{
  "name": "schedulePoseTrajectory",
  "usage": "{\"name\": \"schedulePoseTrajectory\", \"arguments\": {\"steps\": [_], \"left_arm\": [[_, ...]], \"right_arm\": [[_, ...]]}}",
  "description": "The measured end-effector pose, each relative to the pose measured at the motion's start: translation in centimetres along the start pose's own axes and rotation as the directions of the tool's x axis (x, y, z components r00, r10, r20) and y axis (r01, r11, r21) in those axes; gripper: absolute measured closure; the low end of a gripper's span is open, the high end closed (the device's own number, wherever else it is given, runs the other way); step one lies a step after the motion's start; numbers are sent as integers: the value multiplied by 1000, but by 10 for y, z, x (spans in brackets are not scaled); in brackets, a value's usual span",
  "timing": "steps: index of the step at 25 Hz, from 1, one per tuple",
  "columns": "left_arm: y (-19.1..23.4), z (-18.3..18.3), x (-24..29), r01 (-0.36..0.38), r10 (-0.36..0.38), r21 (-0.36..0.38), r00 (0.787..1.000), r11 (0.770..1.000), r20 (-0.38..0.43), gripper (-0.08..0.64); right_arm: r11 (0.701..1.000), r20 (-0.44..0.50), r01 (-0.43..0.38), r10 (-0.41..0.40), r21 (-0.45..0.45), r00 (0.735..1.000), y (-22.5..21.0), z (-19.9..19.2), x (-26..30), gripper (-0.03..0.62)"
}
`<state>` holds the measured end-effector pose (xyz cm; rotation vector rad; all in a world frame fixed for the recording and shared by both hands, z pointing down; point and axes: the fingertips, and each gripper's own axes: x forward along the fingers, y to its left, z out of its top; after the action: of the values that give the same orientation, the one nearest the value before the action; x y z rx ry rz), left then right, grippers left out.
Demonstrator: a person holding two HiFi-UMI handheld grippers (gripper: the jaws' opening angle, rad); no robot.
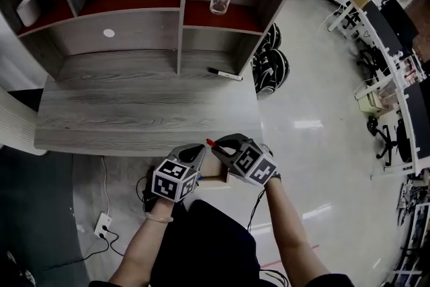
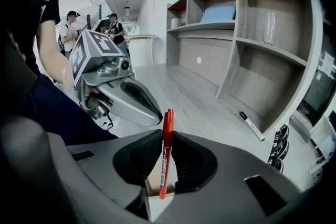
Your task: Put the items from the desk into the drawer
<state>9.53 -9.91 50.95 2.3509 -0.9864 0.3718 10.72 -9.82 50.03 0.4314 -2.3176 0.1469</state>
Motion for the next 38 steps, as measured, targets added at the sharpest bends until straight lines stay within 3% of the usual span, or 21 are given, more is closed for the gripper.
{"name": "schedulePoseTrajectory", "arguments": {"steps": [12,22,32,38], "left_arm": [[-29,-49,2,-32,33,4,998,999,-52,557],[-31,-94,5,-45,43,-11,990,999,-132,557],[-17,-134,15,-54,48,-28,984,998,-174,557],[-5,-151,19,-64,53,-49,979,997,-197,557]], "right_arm": [[999,-7,-19,19,50,1000,31,-48,-4,525],[983,-10,-21,23,184,1000,51,-91,27,525],[945,-24,60,-56,323,998,48,-126,73,525],[892,-6,64,-69,448,998,46,-138,94,525]]}}
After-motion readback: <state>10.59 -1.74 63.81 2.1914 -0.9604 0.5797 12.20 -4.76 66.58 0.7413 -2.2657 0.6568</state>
